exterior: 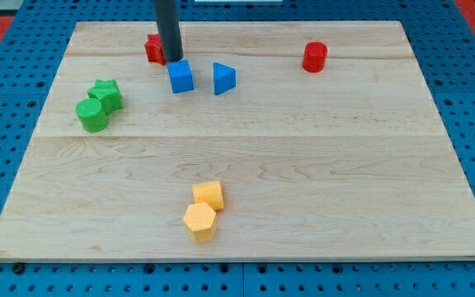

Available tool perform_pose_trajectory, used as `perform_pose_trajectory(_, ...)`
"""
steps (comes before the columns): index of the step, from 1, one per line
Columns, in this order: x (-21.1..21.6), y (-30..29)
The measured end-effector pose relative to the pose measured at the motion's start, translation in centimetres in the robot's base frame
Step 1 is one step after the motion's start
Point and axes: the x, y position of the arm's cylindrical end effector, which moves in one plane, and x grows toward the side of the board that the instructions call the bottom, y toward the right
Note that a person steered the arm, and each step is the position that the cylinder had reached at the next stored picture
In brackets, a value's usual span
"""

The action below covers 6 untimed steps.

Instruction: Slightly push the red star towards top

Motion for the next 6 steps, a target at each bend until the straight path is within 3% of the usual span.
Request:
perform_pose_trajectory(2, -3.7, -2.8)
perform_pose_trajectory(3, -3.7, -1.2)
perform_pose_trajectory(5, -4.0, 23.9)
perform_pose_trajectory(6, -1.7, 33.6)
